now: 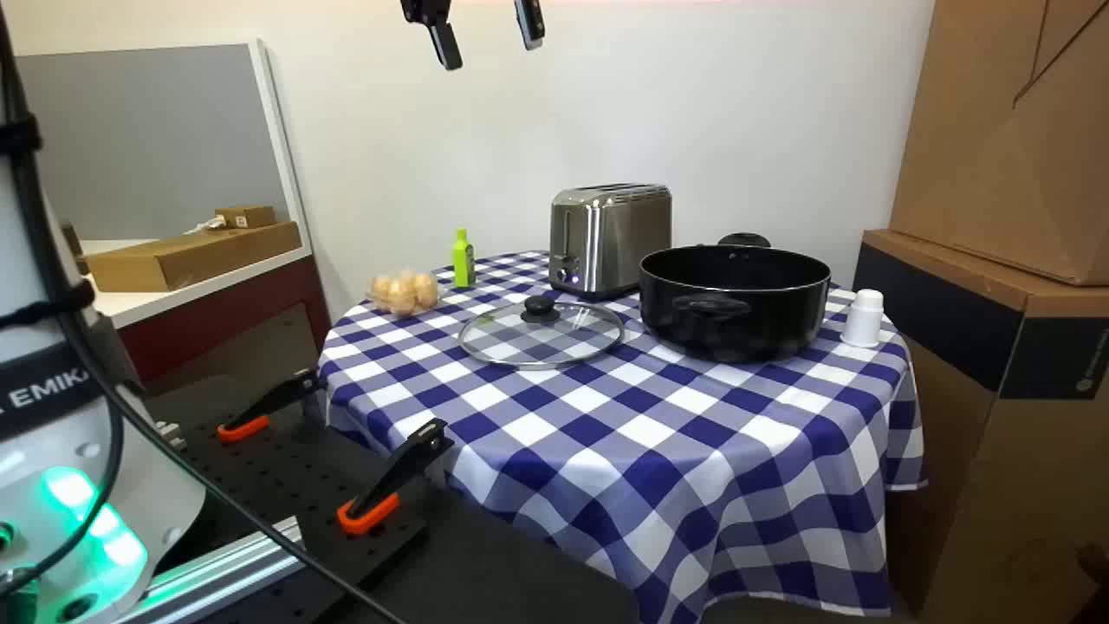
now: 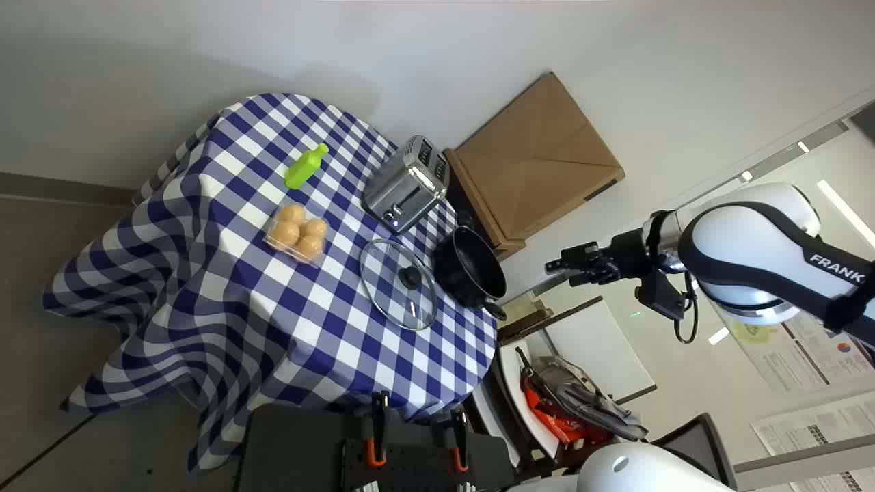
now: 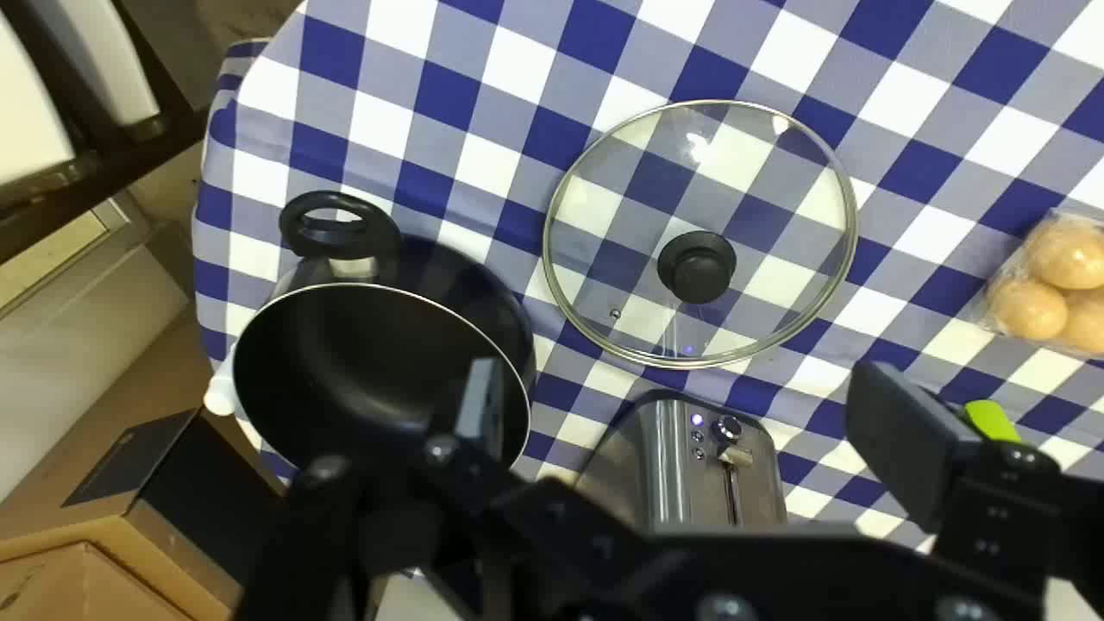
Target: Move the green bottle to the right
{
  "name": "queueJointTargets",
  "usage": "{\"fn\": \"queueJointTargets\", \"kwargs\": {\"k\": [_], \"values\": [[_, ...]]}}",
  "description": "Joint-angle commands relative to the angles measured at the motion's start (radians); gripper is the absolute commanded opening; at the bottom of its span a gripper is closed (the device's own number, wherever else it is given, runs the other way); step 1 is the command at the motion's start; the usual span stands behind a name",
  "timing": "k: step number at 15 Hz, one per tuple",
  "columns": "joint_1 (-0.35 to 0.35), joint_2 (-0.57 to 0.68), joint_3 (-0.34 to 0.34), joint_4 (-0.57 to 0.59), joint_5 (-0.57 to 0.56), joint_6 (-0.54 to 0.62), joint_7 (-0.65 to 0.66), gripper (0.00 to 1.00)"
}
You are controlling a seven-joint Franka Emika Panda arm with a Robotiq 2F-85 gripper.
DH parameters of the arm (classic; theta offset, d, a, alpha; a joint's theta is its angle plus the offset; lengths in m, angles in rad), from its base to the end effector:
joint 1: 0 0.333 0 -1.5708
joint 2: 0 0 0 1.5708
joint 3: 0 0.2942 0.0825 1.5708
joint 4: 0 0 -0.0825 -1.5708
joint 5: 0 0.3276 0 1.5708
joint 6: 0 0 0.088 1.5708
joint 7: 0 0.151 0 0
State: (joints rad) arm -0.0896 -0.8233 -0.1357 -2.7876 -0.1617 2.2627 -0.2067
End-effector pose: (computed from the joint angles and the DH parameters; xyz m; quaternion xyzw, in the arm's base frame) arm 0.2953 -0.0735 0.4235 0.9877 0.0467 0.1411 0.0482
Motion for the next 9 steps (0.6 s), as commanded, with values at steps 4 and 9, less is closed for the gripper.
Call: {"fn": "queueJointTargets", "kwargs": {"k": [4, 9], "values": [[0.024, 0.050, 0.021, 0.035, -0.006, 0.018, -0.013, 1.00], [0.086, 0.222, 0.058, 0.236, -0.056, 0.004, -0.111, 1.00]]}}
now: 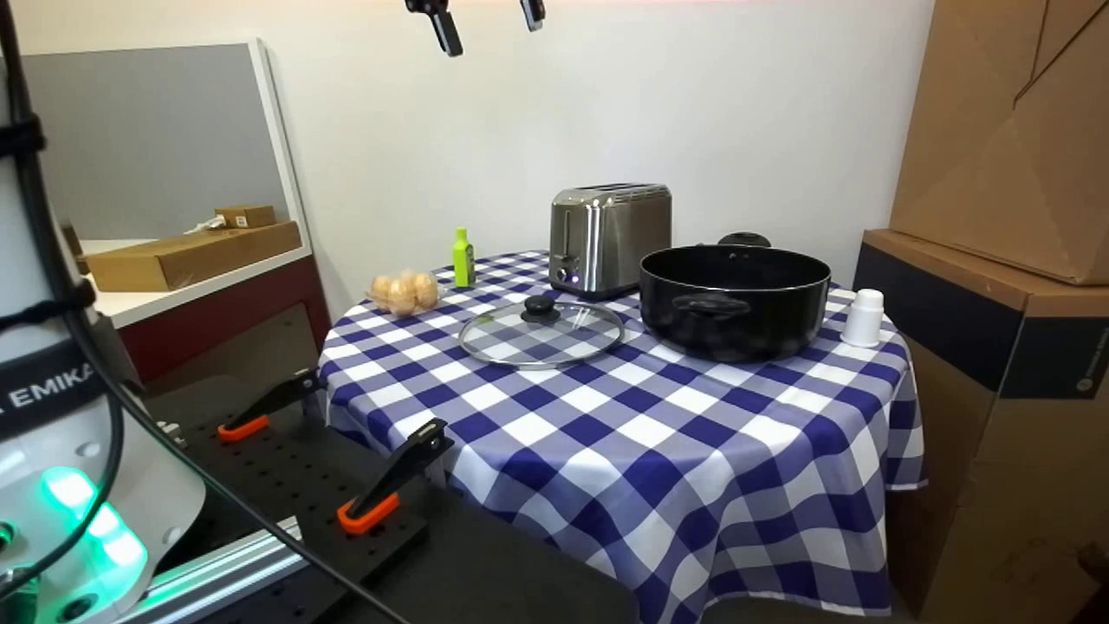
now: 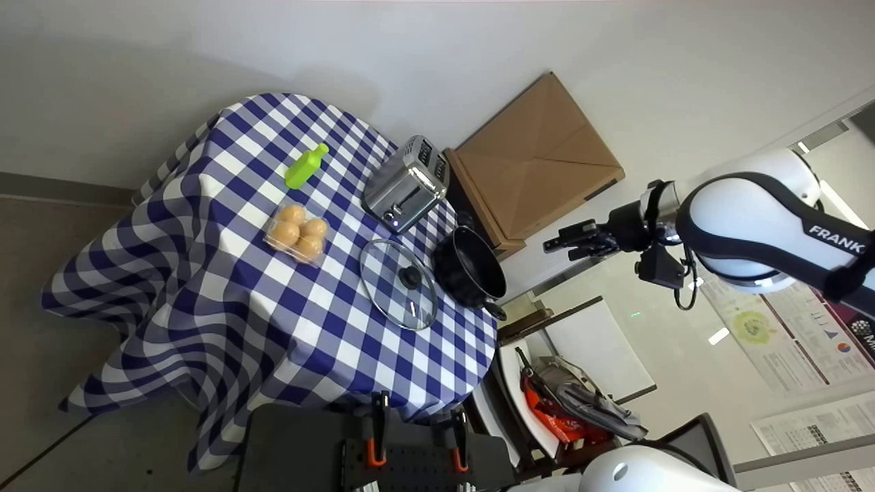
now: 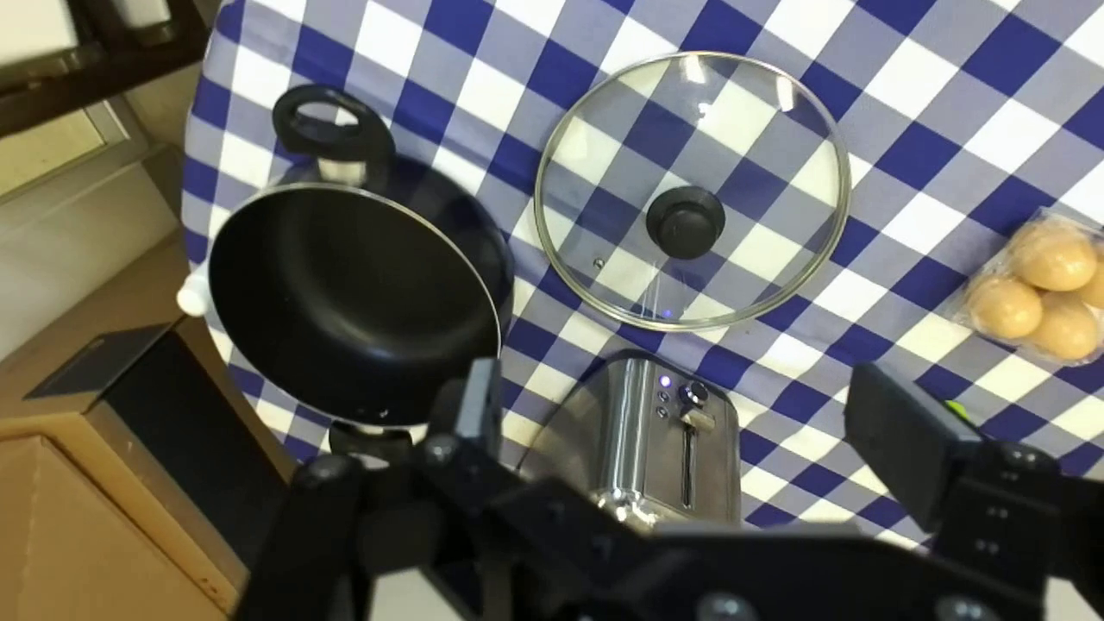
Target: Move the green bottle to the right
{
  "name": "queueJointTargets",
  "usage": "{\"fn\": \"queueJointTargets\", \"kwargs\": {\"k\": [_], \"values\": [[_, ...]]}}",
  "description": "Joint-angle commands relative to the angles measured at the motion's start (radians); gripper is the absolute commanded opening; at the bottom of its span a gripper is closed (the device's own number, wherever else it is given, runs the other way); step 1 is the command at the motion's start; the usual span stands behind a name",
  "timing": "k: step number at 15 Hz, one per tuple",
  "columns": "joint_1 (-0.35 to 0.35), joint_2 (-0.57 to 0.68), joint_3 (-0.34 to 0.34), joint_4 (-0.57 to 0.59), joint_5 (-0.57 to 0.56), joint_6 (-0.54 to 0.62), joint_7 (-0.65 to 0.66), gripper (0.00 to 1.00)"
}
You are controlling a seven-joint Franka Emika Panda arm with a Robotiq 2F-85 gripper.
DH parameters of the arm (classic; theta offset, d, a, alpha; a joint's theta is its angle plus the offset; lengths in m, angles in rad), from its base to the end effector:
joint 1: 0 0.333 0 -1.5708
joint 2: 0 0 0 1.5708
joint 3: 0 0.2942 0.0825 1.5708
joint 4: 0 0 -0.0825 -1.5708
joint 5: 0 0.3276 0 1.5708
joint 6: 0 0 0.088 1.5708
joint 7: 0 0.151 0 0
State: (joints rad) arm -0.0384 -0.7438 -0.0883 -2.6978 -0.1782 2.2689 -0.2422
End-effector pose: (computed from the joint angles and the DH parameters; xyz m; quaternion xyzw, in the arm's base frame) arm 0.3237 -0.0507 0.4425 0.9805 0.1094 0.1461 0.0730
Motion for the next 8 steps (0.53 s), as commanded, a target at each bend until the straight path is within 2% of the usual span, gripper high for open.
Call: {"fn": "queueJointTargets", "kwargs": {"k": [1, 5, 8], "values": [[0.046, 0.189, 0.010, 0.198, -0.054, -0.003, -0.110, 1.00], [0.081, 0.365, -0.001, 0.395, -0.094, 0.023, -0.262, 1.00], [0.088, 0.466, 0.012, 0.485, -0.121, 0.087, -0.331, 1.00]]}}
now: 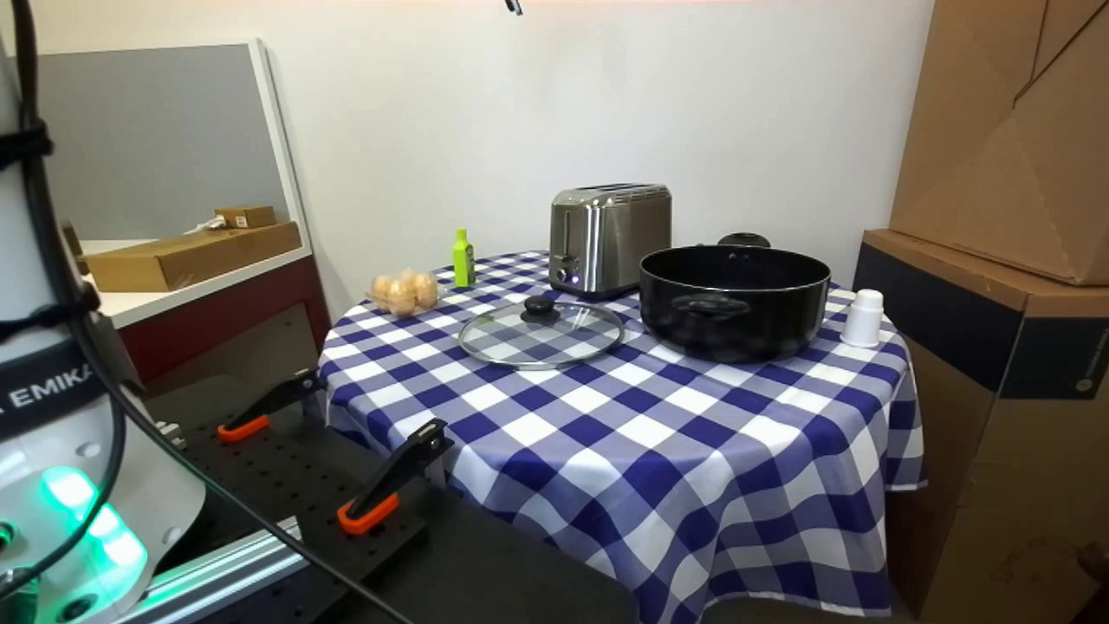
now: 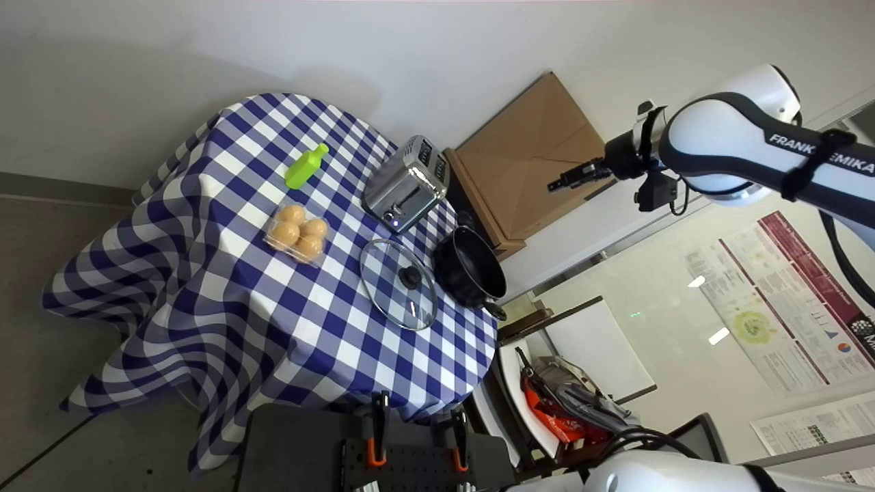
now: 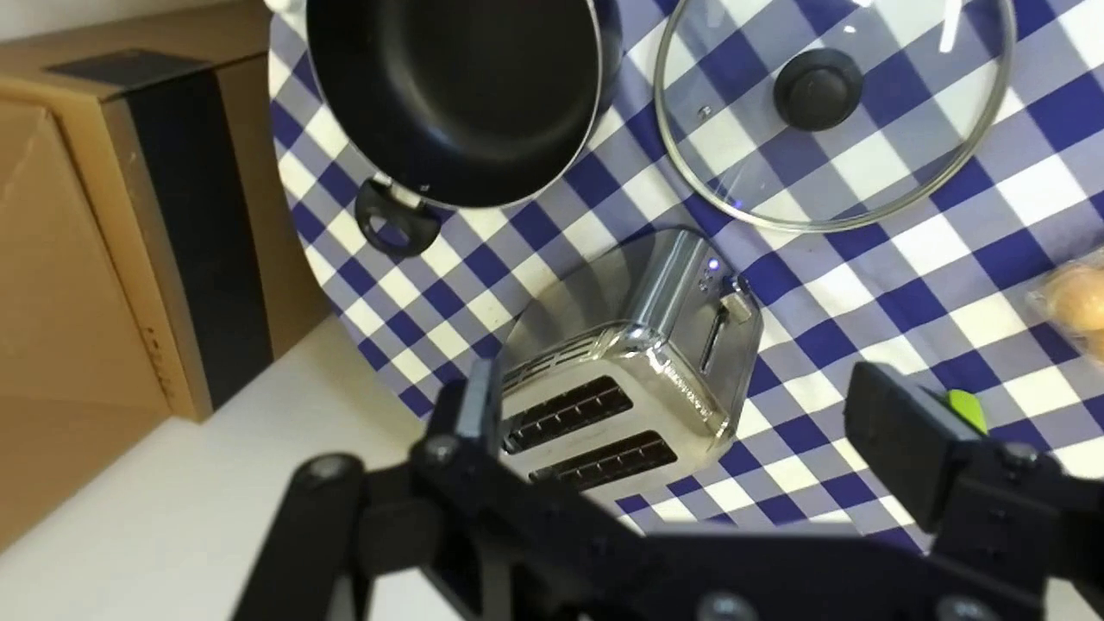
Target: Move the green bottle to the right
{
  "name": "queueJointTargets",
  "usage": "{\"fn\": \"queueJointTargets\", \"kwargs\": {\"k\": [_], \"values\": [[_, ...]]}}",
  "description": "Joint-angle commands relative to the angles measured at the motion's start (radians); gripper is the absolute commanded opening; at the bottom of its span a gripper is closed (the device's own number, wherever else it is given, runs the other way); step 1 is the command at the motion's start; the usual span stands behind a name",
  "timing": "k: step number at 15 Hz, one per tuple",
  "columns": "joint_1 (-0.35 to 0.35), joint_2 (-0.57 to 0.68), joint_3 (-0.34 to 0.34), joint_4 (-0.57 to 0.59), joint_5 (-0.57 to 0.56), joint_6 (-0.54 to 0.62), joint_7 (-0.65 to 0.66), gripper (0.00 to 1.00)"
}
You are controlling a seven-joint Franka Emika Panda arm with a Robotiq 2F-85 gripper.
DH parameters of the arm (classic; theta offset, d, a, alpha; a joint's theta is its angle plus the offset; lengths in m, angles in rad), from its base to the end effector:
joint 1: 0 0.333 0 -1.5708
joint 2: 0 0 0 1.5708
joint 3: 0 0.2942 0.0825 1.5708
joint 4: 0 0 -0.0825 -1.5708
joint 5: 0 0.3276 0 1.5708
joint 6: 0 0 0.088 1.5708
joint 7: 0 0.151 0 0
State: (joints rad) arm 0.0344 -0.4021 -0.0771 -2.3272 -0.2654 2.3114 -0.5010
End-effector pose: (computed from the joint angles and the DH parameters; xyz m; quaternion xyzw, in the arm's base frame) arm 0.4349 -0.0344 0.4938 0.9331 0.2885 0.1578 0.1454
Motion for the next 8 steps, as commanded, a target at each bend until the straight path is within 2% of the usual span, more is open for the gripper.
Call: {"fn": "queueJointTargets", "kwargs": {"k": [1, 8], "values": [[0.019, 0.151, 0.008, 0.127, -0.041, 0.071, -0.087, 1.00], [0.031, 0.232, 0.071, 0.109, -0.061, 0.238, -0.100, 1.00]]}}
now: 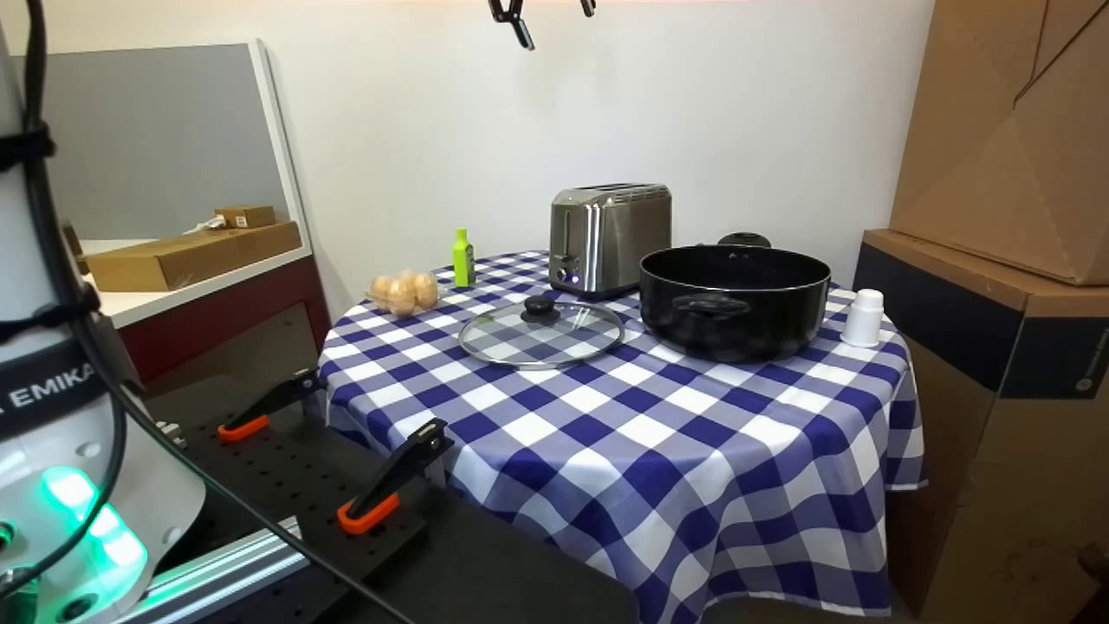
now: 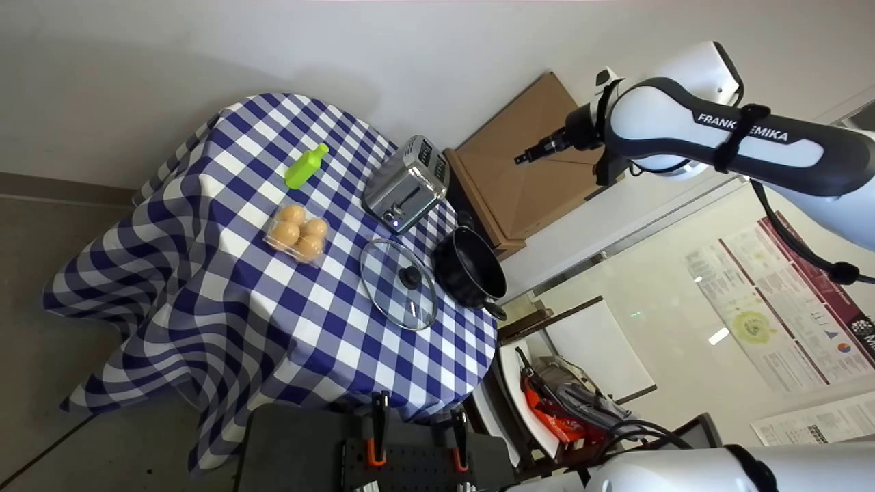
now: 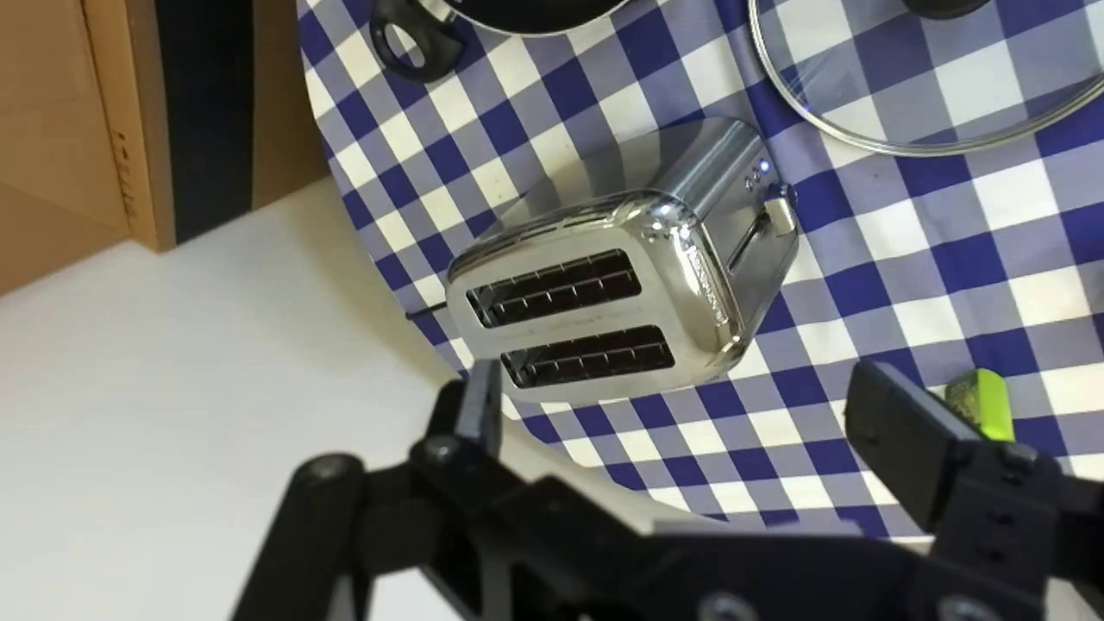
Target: Move the green bottle to the right
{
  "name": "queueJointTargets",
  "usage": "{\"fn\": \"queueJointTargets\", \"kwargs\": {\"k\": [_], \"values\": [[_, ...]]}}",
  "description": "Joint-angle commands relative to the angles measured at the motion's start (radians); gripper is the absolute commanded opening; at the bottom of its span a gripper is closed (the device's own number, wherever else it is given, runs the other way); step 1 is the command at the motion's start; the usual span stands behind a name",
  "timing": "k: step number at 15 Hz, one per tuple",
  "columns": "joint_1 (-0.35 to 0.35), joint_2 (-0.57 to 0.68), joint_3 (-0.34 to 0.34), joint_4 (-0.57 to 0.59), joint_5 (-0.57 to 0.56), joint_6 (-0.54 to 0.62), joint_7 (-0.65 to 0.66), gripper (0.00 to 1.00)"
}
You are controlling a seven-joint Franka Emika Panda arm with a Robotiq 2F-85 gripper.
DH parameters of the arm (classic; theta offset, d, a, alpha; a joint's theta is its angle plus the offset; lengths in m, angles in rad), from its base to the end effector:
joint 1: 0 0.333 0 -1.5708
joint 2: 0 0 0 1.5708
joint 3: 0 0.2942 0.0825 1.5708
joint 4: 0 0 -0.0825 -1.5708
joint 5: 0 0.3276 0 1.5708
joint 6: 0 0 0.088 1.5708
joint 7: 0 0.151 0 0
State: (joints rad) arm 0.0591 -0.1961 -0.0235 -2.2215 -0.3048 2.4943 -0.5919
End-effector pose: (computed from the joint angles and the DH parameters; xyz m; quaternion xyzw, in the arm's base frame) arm 0.5012 0.0112 0.4738 0.8850 0.3883 0.1894 0.1736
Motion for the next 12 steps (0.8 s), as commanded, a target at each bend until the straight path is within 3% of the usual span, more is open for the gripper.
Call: {"fn": "queueJointTargets", "kwargs": {"k": [1, 7, 12], "values": [[0.010, 0.031, 0.029, -0.001, -0.021, 0.069, -0.001, 1.00], [0.039, 0.057, 0.089, -0.041, -0.014, 0.129, 0.057, 1.00], [0.054, 0.064, 0.103, -0.051, 0.003, 0.095, 0.058, 1.00]]}}
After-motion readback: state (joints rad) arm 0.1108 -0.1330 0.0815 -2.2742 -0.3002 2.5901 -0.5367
